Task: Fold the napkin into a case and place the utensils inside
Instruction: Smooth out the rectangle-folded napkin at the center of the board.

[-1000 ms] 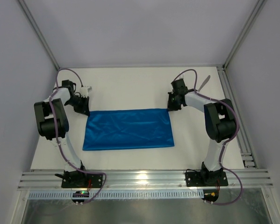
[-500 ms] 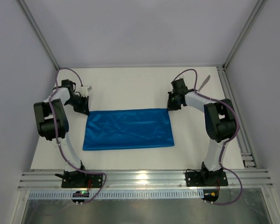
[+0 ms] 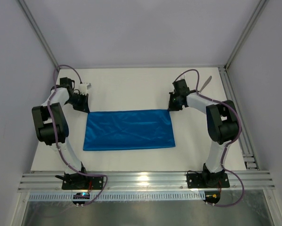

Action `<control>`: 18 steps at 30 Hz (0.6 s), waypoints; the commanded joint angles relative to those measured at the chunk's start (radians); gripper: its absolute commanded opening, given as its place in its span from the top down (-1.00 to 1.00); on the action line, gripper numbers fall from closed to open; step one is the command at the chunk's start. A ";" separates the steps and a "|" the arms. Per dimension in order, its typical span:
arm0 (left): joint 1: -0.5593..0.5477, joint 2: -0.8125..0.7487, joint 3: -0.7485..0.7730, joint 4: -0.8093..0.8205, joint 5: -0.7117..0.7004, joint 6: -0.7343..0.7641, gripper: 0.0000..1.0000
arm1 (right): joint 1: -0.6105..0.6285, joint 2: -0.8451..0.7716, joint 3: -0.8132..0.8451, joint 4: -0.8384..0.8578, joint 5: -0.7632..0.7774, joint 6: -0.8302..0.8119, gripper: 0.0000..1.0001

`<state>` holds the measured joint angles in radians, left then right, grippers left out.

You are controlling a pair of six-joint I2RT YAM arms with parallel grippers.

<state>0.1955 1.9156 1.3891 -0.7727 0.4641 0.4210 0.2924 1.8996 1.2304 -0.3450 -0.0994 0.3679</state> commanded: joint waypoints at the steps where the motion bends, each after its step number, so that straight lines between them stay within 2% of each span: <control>1: -0.010 -0.030 0.022 0.056 0.005 -0.021 1.00 | -0.006 -0.048 0.020 0.017 0.004 -0.001 0.93; 18: -0.014 0.040 0.037 0.131 -0.044 -0.056 1.00 | -0.025 -0.019 0.021 0.031 0.040 0.011 0.93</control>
<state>0.1841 1.9553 1.3911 -0.6991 0.4278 0.3874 0.2745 1.8988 1.2308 -0.3447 -0.0830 0.3698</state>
